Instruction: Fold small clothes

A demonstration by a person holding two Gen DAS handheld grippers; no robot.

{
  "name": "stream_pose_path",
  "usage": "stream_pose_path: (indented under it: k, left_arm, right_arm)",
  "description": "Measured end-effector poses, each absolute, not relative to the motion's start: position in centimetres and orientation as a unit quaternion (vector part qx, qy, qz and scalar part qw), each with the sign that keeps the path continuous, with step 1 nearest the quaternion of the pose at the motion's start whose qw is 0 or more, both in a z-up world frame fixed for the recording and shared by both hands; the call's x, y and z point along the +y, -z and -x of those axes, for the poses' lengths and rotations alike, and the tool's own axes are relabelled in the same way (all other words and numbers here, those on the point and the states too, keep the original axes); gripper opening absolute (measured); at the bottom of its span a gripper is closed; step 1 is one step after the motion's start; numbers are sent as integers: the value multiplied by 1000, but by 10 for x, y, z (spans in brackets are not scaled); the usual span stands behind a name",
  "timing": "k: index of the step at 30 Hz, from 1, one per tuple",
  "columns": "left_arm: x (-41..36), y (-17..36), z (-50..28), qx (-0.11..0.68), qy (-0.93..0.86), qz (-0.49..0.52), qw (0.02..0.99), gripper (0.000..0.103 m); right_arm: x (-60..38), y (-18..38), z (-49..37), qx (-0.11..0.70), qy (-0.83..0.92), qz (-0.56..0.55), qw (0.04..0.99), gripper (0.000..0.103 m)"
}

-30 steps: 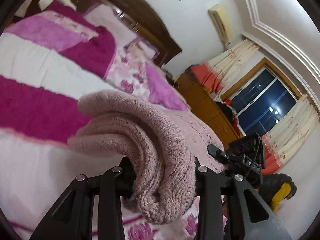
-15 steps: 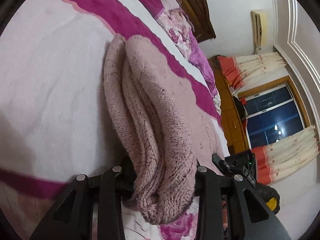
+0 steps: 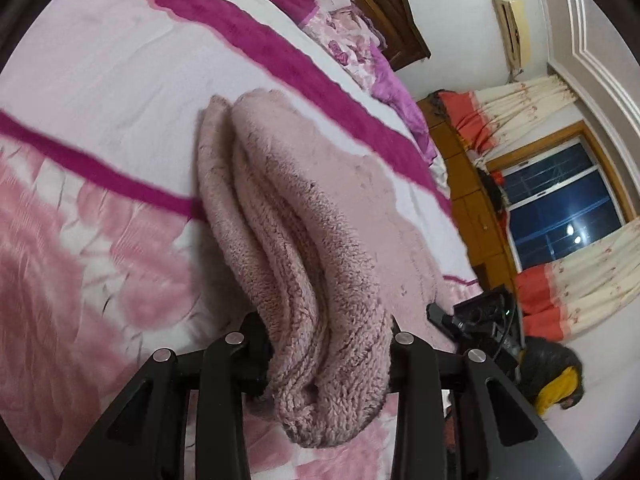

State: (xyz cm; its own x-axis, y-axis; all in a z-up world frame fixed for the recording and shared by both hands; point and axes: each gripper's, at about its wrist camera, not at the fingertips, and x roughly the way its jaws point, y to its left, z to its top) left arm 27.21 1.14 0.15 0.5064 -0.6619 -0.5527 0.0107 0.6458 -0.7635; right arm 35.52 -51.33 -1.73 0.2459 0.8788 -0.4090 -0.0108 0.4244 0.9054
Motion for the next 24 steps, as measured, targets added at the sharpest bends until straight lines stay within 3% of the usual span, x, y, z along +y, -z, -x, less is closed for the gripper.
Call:
stream_pose_path:
  k: [9,18,24]
  left_arm:
    - [17,19,-264,441,207,369,791,19]
    - [12,15,-254,440,190,344,808,20]
    - [29,4,-205,408,158,361,823,21]
  right_arm:
    - [-514,24,-345,514,-333,-397,684,46]
    - [-520,22,-342,501,-331,-385,701,49]
    - [-517,2,-316,494,-310,-305,753,55]
